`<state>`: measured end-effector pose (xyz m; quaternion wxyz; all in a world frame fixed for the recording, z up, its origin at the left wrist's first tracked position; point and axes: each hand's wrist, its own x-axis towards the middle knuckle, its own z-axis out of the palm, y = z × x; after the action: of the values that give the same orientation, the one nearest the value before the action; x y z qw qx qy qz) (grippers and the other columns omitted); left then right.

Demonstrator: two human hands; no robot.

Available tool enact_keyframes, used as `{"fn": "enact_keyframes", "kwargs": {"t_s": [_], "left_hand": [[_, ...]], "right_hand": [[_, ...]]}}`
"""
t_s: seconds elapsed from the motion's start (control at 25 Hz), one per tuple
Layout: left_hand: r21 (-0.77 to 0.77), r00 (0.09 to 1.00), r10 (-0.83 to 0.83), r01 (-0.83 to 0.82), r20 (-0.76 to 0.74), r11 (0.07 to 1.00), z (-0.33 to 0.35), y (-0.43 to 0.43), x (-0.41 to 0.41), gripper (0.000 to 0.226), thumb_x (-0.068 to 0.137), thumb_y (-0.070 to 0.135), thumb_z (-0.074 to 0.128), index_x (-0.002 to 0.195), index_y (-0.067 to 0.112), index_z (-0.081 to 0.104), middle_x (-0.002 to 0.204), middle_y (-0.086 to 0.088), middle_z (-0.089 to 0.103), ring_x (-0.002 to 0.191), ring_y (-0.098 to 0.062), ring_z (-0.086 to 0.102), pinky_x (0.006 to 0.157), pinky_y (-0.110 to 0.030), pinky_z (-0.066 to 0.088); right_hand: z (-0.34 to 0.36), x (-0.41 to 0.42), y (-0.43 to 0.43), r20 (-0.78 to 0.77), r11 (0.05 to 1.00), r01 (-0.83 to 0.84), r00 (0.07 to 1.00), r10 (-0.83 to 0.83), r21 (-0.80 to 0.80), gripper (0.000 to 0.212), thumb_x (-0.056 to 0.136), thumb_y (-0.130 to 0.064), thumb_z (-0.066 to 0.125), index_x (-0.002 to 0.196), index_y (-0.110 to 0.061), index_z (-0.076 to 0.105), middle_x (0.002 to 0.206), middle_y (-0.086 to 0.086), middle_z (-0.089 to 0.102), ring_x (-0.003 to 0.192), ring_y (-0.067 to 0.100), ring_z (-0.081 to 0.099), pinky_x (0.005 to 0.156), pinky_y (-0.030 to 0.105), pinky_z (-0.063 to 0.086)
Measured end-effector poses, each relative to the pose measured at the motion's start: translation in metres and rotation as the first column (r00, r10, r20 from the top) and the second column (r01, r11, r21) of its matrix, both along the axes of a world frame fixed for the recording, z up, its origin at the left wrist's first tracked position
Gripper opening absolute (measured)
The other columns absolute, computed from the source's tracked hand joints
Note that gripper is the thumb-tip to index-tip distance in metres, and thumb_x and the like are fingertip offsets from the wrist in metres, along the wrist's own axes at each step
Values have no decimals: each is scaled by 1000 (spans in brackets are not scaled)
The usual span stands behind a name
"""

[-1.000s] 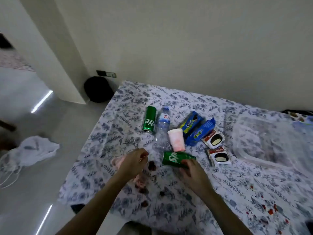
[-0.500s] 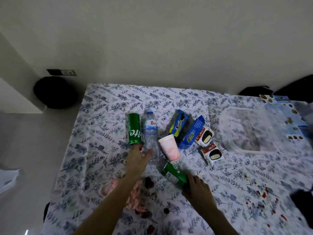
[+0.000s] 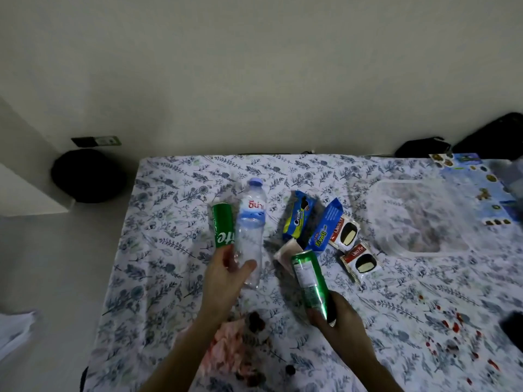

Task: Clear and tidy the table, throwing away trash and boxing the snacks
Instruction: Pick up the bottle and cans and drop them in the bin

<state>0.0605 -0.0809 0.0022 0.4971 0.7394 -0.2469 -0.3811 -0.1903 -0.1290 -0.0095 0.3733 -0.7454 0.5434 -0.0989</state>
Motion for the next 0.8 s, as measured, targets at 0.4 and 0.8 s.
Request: {"fn": "enact_keyframes", "kwargs": {"t_s": [0.4,0.8], "left_hand": [[250,911,152,-260,382,933,-37,-15,98,66,83,27,65,138,11,32,128,-23,48,109,-40,53,87,-45,48],[614,814,-313,-67,489,786,-49,-77,71,137,51,87,58,149,26,-15,158,-25,-8,143,-51,10,111,-65,23]], "right_hand": [[10,66,-7,21,996,-85,996,84,28,25,84,-47,62,90,-25,52,62,-7,44,57,7,48,52,17,36],[17,42,-7,-59,994,-64,996,69,85,22,82,-43,67,91,-29,54,63,-9,46,57,0,50,55,14,39]]}}
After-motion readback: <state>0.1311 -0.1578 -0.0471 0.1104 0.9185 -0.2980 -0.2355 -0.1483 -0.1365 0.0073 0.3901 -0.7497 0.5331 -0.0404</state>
